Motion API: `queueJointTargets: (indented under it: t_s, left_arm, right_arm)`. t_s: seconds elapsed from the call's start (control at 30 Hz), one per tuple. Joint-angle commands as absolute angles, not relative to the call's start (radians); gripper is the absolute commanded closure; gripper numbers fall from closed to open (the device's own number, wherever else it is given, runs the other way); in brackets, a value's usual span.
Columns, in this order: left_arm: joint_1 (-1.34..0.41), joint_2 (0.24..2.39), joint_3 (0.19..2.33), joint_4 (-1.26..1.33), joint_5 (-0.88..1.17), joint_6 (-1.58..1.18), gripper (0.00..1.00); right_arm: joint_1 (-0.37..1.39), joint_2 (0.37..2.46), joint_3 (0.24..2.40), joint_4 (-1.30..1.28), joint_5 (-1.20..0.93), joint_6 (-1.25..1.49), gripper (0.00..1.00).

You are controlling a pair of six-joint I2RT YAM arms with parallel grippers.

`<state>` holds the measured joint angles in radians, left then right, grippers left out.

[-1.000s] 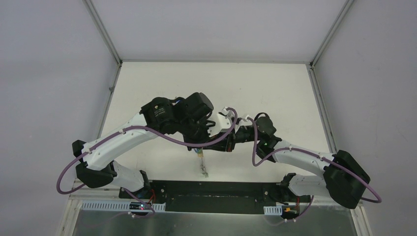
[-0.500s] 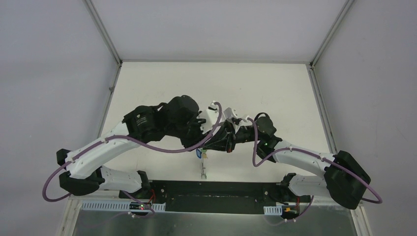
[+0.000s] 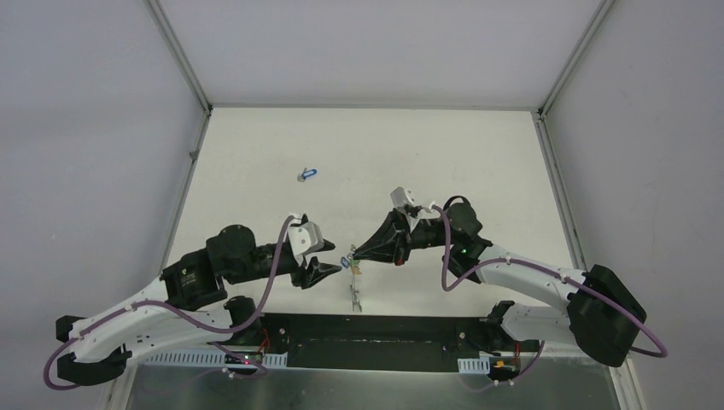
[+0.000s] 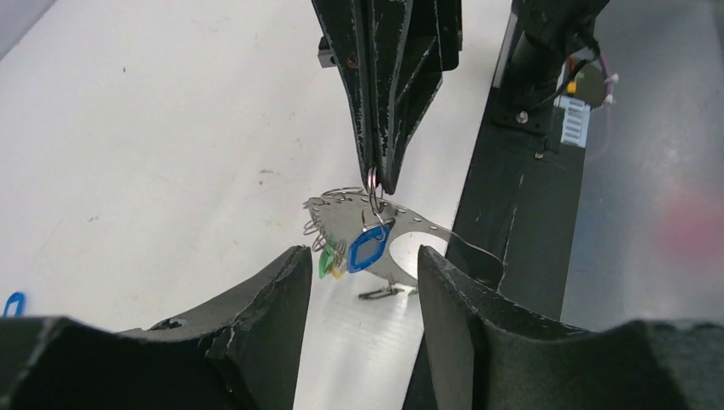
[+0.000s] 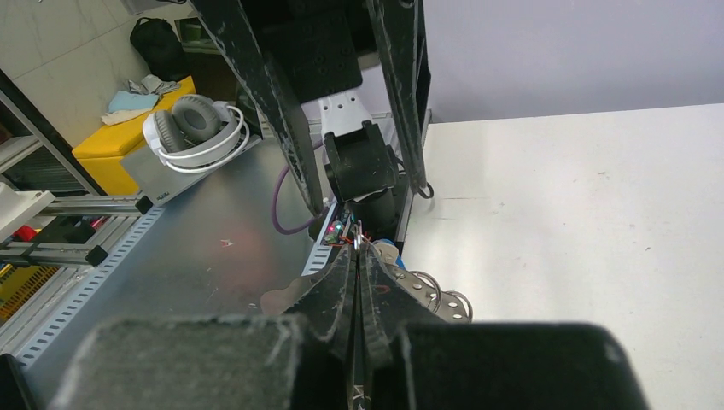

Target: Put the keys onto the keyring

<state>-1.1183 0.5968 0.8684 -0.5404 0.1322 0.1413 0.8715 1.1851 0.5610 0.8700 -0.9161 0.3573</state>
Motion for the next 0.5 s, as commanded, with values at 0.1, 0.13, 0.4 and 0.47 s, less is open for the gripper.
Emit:
queueJointTargets:
  t_s: [0.1, 0.13, 0.4, 0.47]
  left_arm:
    - [-1.121, 0.456, 0.647, -0.192, 0.195, 0.178, 0.54]
    - [-1.122, 0.45, 0.631, -0.177, 0.201, 0.184, 0.55]
    - [-1.121, 0.491, 0.626, -0.154, 0.218, 0.201, 0.65]
    - [-1.122, 0.494, 0.631, -0.154, 0.221, 0.203, 0.69]
  right_arm:
    - [0.876, 1.144, 0.564, 0.919, -0.9, 0.345, 1.0]
    - [0.876, 1.143, 0.564, 0.919, -0.899, 0.345, 1.0]
    - [0.876, 1.143, 0.563, 0.914, -0.899, 0.346, 1.0]
    - [0.876, 1.141, 0.563, 0.912, -0.899, 0.346, 1.0]
